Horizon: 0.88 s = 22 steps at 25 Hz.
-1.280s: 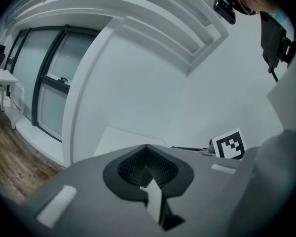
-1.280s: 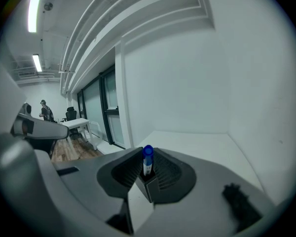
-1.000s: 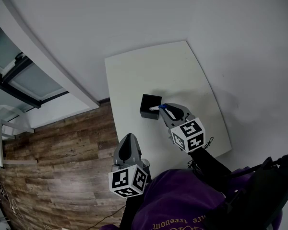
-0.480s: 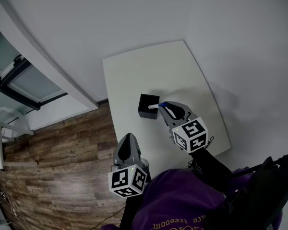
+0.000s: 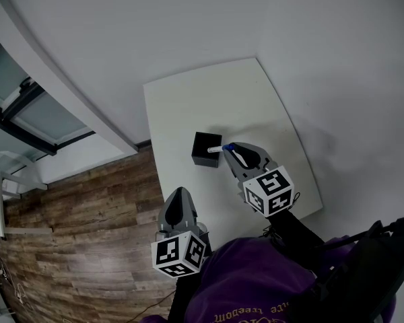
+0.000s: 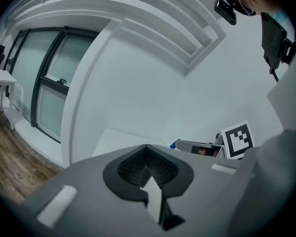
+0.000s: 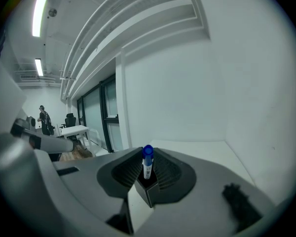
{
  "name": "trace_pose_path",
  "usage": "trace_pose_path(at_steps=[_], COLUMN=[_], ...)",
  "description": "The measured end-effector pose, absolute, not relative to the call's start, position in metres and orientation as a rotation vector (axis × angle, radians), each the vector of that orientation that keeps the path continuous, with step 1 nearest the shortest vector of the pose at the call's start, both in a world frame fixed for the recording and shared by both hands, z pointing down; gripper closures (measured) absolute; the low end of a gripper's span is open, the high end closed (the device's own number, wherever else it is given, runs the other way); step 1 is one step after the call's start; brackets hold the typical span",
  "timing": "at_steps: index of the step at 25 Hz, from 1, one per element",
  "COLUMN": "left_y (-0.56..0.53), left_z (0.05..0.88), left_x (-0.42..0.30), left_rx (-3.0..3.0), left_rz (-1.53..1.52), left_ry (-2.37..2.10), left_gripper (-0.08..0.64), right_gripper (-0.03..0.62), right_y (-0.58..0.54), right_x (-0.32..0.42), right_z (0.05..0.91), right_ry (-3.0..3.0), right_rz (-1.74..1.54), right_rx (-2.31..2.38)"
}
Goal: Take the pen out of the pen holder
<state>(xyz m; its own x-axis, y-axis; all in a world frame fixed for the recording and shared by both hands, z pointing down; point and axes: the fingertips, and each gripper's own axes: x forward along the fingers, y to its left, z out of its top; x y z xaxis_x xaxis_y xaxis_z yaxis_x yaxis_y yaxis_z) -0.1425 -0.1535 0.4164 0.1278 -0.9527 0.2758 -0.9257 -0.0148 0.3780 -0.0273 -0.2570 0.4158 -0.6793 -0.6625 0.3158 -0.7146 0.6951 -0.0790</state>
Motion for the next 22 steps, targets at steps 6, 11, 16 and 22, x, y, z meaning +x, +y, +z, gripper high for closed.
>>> trace_pose_path(at_steps=[6, 11, 16, 22], left_y=[-0.152, -0.152, -0.152, -0.153], left_z=[0.413, 0.412, 0.408, 0.404], left_x=[-0.143, -0.140, -0.136, -0.129], left_rx=[1.946, 1.948, 1.959, 1.978], left_rz=[-0.083, -0.091, -0.104, -0.112], left_ry=[-1.820, -1.825, -1.821, -1.808], left_gripper=[0.555, 0.555, 0.555, 0.555], right_gripper=[0.518, 0.518, 0.518, 0.518], right_y=[-0.253, -0.250, -0.248, -0.245], right_x=[-0.023, -0.017, -0.012, -0.006], right_z=[0.404, 0.394, 0.385, 0.376], right_ry=[-2.672, -2.703, -2.722, -2.739], right_rz=[0.281, 0.272, 0.262, 0.253], right_rx=[1.118, 1.130, 1.146, 1.161])
